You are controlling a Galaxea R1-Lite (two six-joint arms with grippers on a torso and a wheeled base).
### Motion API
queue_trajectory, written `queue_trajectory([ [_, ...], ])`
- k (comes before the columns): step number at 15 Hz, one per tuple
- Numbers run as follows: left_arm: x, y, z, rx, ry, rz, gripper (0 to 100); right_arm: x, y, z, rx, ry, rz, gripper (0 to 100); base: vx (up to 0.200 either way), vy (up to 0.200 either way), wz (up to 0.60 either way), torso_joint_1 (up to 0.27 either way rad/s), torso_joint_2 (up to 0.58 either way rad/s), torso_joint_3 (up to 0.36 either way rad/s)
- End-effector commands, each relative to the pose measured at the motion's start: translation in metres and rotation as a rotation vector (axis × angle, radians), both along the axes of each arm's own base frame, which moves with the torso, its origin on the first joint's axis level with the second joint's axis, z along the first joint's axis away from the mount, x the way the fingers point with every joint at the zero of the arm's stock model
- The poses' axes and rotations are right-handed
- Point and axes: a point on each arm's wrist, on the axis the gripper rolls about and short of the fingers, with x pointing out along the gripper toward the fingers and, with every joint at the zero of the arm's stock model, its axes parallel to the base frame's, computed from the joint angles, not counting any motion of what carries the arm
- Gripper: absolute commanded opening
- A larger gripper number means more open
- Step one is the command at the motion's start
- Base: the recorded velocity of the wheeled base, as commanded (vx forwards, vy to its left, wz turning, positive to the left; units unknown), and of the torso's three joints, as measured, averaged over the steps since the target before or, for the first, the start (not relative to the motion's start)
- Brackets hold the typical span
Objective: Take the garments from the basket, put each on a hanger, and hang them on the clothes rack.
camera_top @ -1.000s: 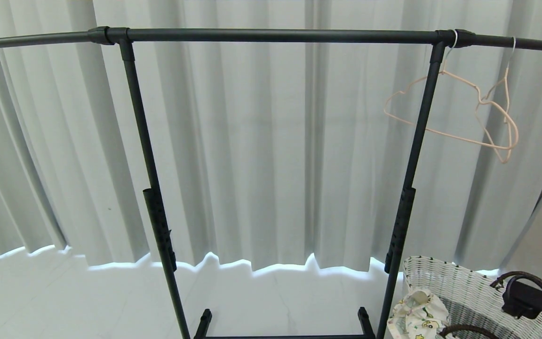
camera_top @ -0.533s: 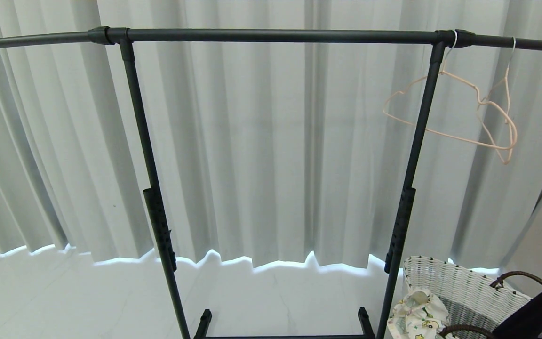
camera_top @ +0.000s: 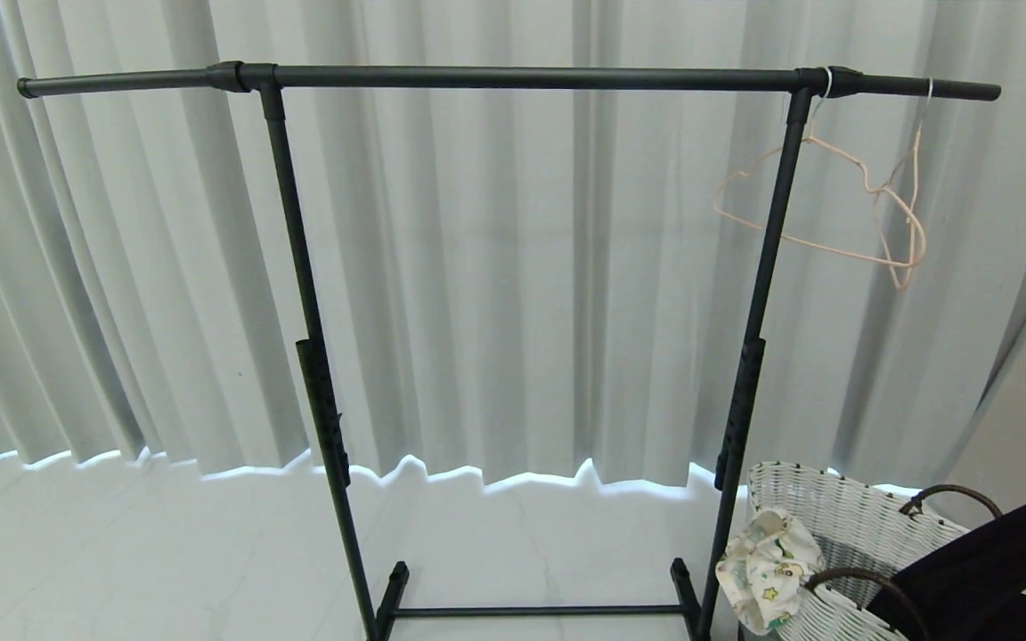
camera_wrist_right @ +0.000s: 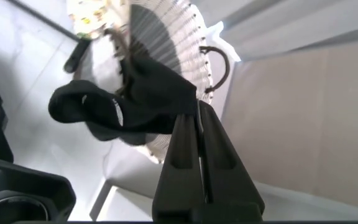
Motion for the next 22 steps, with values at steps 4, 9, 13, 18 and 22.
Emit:
queue_trajectory([
  [4,0.0,0.0,0.0,-0.007,0.0,0.001,100,0.006,0.009,-0.002,0.003,0.022,0.077,0,-0.2,0.0,0.0,0.004,0.0,0.002],
  [9,0.0,0.0,0.0,0.003,-0.001,-0.002,100,0.011,0.032,-0.007,0.097,0.069,0.157,0,-0.04,0.0,0.0,0.0,0.0,0.0],
  [13,0.0,0.0,0.0,-0.017,0.003,0.003,100,0.011,0.04,-0.009,0.112,0.087,0.191,0,0.0,0.0,0.0,0.0,0.0,0.0],
  [18,0.0,0.0,0.0,0.005,0.001,-0.002,100,0.012,0.043,-0.009,0.109,0.089,0.208,0,0.0,0.0,0.0,0.0,0.0,0.0],
  [22,-0.001,-0.002,0.064,0.007,-0.06,-0.128,100,0.016,0.047,-0.001,0.127,0.066,0.221,0,0.0,0.0,0.0,0.0,0.0,0.0],
])
